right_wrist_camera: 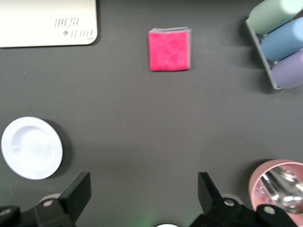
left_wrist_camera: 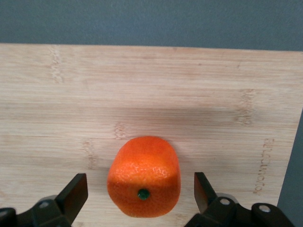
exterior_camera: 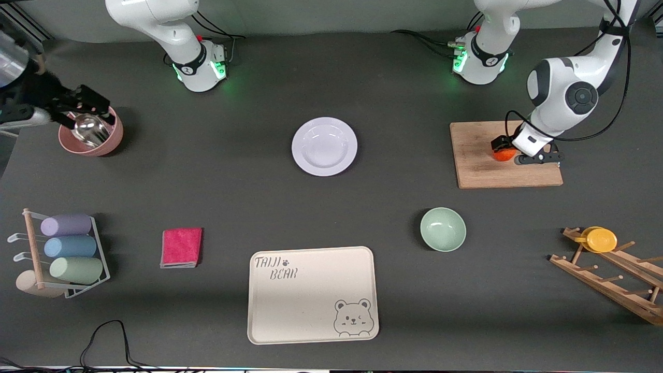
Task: Place orange and plate with both arms
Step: 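Grasp and lift the orange with the left gripper while the right gripper advances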
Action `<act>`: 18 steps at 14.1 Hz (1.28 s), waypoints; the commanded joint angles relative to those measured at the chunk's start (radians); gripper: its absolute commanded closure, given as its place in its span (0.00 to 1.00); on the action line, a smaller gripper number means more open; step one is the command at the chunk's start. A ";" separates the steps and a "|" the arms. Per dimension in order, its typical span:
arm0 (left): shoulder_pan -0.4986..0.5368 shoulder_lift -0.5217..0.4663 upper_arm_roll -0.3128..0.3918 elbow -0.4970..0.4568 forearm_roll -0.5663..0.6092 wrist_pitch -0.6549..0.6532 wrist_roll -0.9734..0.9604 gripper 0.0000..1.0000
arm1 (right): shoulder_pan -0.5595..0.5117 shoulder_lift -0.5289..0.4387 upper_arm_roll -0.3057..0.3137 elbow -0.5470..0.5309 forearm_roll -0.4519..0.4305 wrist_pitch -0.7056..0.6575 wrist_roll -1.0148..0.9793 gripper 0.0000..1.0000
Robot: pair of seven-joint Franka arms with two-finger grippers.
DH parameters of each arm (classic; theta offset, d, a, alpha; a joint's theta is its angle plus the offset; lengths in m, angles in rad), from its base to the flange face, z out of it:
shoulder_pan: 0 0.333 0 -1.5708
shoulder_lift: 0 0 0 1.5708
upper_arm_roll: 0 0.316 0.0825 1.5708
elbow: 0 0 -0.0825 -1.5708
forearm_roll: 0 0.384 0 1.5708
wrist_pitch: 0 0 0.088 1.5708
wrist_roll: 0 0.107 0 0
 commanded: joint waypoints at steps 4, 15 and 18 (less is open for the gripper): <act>0.008 0.019 -0.005 -0.009 0.007 0.014 0.009 0.11 | 0.115 -0.132 0.003 -0.184 0.007 0.045 0.068 0.00; -0.005 -0.035 -0.017 0.201 -0.005 -0.358 -0.008 0.88 | 0.161 -0.171 -0.035 -0.345 0.219 0.120 -0.027 0.00; -0.057 -0.102 -0.017 0.377 -0.132 -0.616 -0.028 0.88 | 0.161 -0.181 -0.066 -0.458 0.377 0.218 -0.122 0.00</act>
